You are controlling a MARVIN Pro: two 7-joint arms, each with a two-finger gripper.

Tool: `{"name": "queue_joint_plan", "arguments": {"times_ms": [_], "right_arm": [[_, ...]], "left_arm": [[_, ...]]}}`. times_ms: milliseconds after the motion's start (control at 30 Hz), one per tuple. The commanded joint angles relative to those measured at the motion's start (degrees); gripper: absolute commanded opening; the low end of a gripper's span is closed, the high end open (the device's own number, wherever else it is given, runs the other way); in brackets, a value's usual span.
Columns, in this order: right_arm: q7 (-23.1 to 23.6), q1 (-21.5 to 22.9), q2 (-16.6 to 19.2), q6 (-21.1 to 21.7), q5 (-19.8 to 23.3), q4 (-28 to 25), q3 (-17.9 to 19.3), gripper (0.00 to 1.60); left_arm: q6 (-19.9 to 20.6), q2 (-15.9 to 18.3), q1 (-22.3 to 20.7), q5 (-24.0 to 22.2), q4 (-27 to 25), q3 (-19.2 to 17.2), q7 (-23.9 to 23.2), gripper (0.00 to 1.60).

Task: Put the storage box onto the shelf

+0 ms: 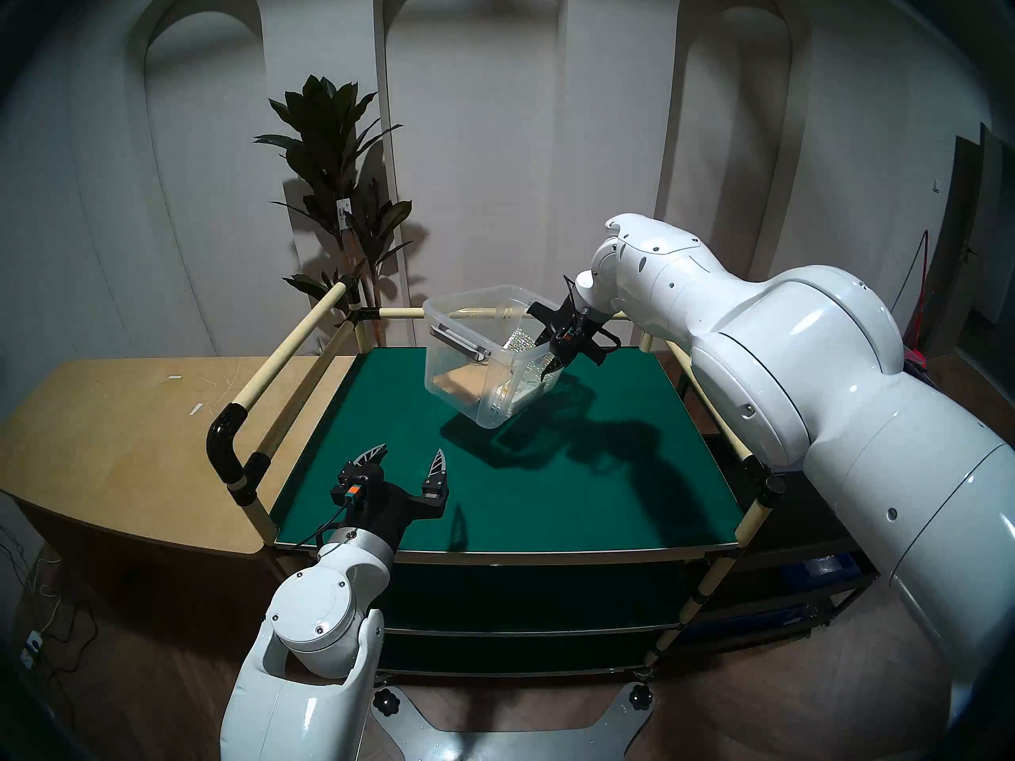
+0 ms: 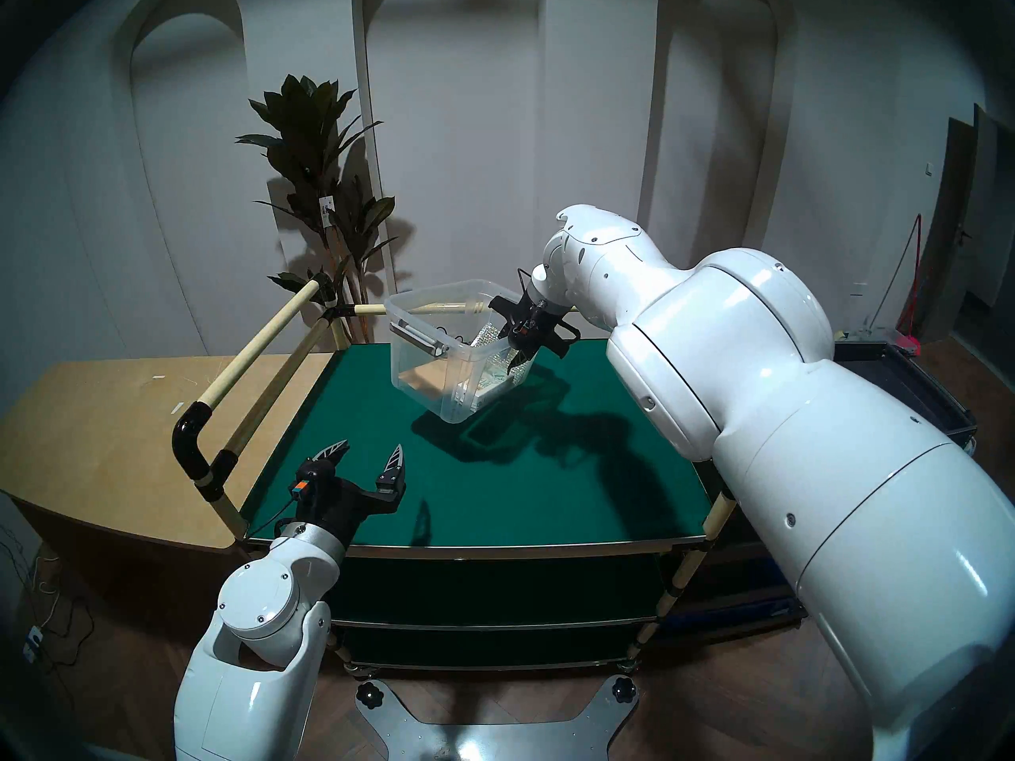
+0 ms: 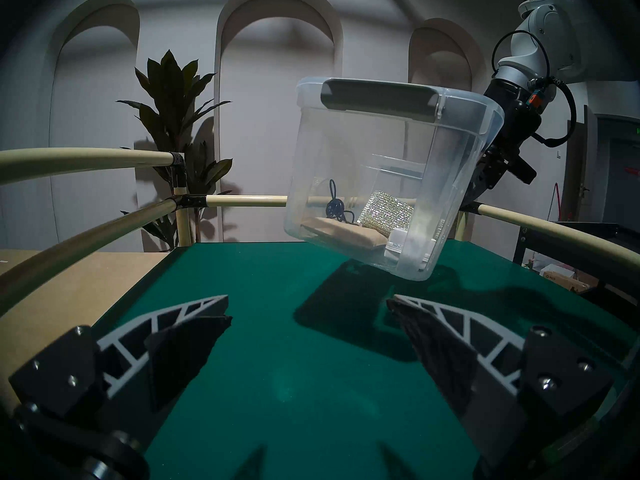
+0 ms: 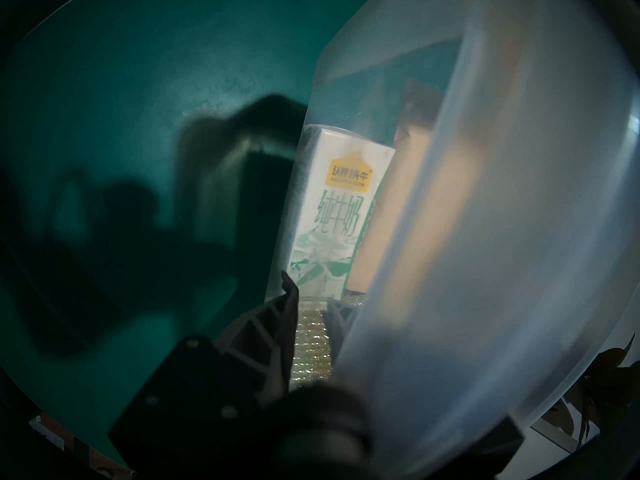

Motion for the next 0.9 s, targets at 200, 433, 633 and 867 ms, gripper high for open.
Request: {"name": "queue_joint_plan", "arguments": {"times_ms": [200,433,633,867], "right_arm": [[3.29,2.28,1.22,0.27,-0.7,-1.17,-0.54,0.0],[3.71,1.47,2.47,0.22,-1.35,-1.17,-1.28,0.0],[3.66,0.89,2.82,0.12,-2.15,-1.17,-2.19,0.0],[3.64,0.01,3.11,0.12,-3.23,-1.17,-3.38,0.0]], "left_arm": [[-0.36,0.0,-0.83,-0.01,-1.1,-0.03,0.0,1.6],[-0.38,0.01,-0.96,-0.02,-1.15,0.0,0.01,1.6],[-0.37,0.01,-1.04,-0.03,-1.13,0.02,0.03,1.6],[-0.37,0.02,-1.12,-0.04,-1.14,0.05,0.06,1.6]]}}
